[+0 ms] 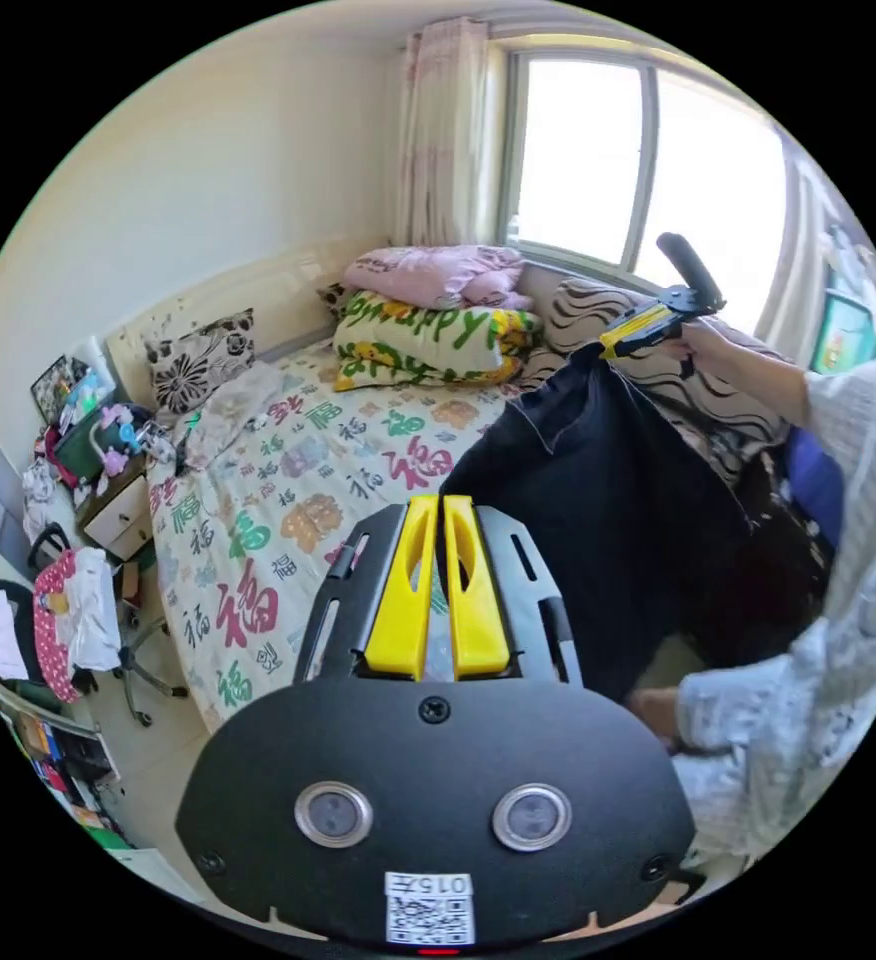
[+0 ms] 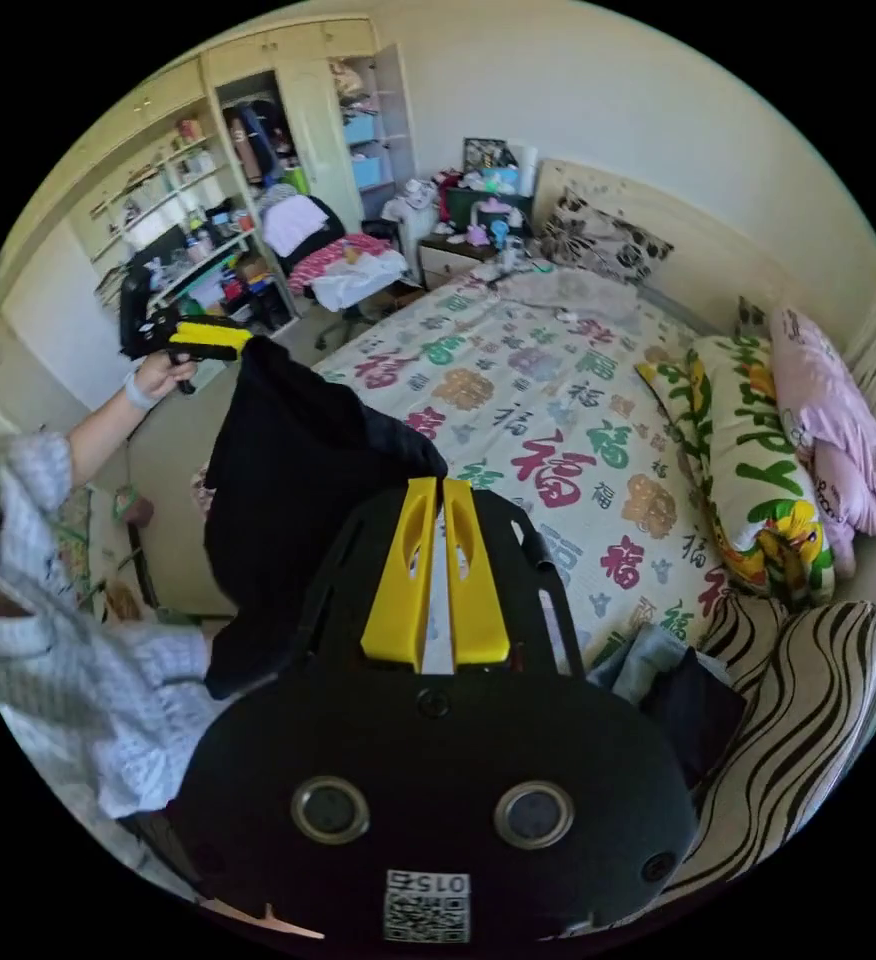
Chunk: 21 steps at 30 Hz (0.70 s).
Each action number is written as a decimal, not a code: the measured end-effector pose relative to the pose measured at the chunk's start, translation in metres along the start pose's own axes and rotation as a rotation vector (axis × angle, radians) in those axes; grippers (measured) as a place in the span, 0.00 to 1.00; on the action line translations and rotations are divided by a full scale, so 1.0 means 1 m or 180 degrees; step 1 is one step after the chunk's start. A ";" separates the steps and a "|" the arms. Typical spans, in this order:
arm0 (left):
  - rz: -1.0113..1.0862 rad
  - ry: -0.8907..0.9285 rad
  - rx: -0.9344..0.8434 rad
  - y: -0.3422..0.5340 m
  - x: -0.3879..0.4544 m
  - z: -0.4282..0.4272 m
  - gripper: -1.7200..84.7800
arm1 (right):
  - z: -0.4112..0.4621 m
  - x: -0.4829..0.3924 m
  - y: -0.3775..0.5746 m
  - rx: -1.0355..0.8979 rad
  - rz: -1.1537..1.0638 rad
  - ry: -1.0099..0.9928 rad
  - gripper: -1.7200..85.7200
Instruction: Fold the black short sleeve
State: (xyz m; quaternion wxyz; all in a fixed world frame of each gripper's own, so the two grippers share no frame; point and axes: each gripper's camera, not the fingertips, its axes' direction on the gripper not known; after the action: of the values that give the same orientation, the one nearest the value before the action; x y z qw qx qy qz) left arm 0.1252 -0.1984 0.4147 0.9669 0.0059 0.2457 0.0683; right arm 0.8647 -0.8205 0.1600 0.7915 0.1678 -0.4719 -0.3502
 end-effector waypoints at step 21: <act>-0.3501 0.0798 -0.1345 0.248 -0.045 0.238 0.17 | 0.252 0.150 0.314 -0.1180 0.2874 -0.0762 0.16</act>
State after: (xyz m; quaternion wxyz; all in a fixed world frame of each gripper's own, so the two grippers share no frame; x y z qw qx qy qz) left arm 0.1673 0.0463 0.6561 0.8043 -0.3225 0.3059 -0.3944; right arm 0.8174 -0.6916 0.5676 0.8209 -0.2378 -0.5148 -0.0675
